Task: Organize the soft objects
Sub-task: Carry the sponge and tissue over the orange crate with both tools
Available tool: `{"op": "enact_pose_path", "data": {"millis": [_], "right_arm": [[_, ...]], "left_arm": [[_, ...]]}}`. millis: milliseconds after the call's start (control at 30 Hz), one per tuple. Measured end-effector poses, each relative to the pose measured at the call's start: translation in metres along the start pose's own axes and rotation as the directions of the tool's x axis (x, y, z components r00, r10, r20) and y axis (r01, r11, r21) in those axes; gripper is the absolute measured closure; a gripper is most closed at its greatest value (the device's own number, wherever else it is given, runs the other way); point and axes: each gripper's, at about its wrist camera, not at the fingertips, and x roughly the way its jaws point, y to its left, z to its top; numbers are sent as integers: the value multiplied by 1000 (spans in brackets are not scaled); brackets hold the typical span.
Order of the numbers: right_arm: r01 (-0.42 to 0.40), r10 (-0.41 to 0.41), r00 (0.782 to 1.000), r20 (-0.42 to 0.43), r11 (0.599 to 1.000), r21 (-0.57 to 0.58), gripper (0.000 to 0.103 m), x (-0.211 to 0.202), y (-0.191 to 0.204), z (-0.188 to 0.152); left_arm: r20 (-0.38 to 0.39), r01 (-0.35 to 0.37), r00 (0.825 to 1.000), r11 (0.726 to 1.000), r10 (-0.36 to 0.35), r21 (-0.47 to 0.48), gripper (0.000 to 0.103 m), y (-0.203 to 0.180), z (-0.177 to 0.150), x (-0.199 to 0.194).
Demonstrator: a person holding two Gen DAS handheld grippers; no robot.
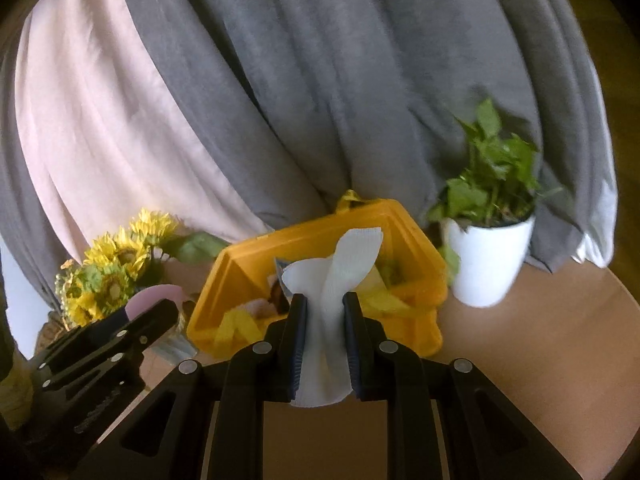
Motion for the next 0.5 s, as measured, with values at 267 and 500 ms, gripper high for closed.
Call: {"op": "enact_pose_path", "data": {"millis": [267, 500], "right_arm": [[-37, 35, 999, -40, 999, -40, 83, 52, 3, 29], [-37, 31, 996, -84, 997, -70, 83, 93, 0, 45]], "left_arm": [[9, -64, 998, 998, 64, -9, 65, 7, 20, 32], [-3, -89, 996, 996, 89, 14, 65, 10, 30, 61]]}}
